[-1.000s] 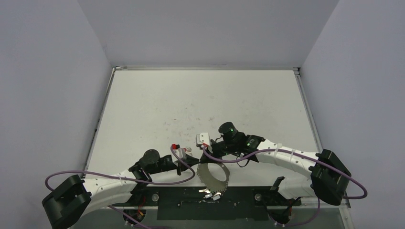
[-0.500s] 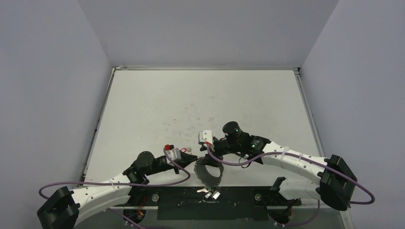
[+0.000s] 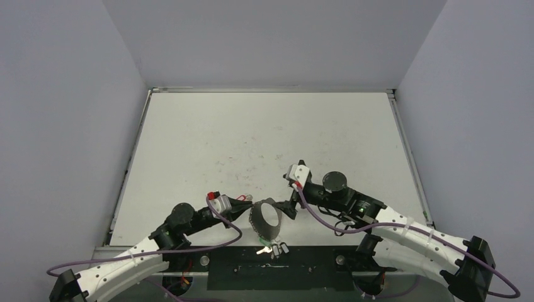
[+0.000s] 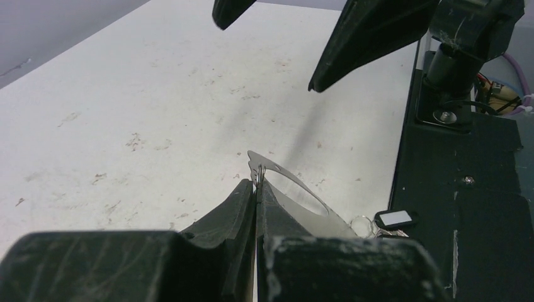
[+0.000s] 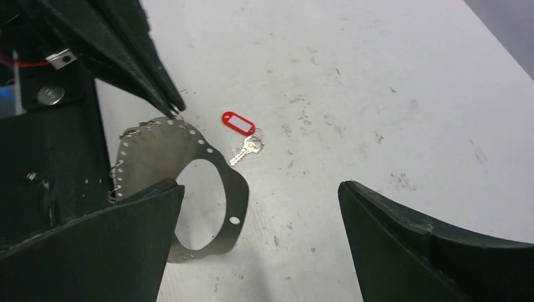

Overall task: Put the keys on the keyring
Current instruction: Pick up the key from the center of the board.

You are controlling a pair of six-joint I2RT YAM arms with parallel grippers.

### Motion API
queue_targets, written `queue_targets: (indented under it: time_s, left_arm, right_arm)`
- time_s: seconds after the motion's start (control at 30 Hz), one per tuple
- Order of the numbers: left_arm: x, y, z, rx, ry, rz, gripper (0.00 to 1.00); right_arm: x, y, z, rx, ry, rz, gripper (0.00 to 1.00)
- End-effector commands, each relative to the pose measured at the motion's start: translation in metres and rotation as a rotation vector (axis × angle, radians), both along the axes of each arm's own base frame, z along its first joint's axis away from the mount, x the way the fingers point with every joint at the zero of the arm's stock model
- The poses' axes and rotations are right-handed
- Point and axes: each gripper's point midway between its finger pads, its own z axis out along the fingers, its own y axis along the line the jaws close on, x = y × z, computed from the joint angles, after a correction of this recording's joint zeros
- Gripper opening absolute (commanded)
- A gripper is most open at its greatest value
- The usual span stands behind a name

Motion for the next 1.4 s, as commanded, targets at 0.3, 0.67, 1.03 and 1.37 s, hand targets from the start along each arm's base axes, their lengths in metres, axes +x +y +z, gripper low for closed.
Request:
queue_targets:
  time_s: [0.3, 0.67, 1.03, 1.37]
  left_arm:
    - [0.011, 0.029, 0.05, 0.003, -0.04, 0.148, 0.0]
    - [0.011, 0.042, 0.068, 0.037, -0.034, 0.191, 0.0]
    - [0.012, 0.071, 0.072, 0.059, -0.013, 0.299, 0.0]
    - [0.012, 0.109, 0.089, 0.094, -0.046, 0.418, 0.0]
  right_arm:
    - [0.021, -0.033, -0.015, 0.069, 0.315, -0.435, 1.0]
    - [-0.007, -0.013, -0.059, 0.068, 0.477, -0.343, 1.0]
    - [-0.028, 0.007, -0.095, -0.096, 0.41, -0.438, 0.93]
    - [-0.045, 0.034, -0.096, -0.162, 0.317, -0.449, 0.88]
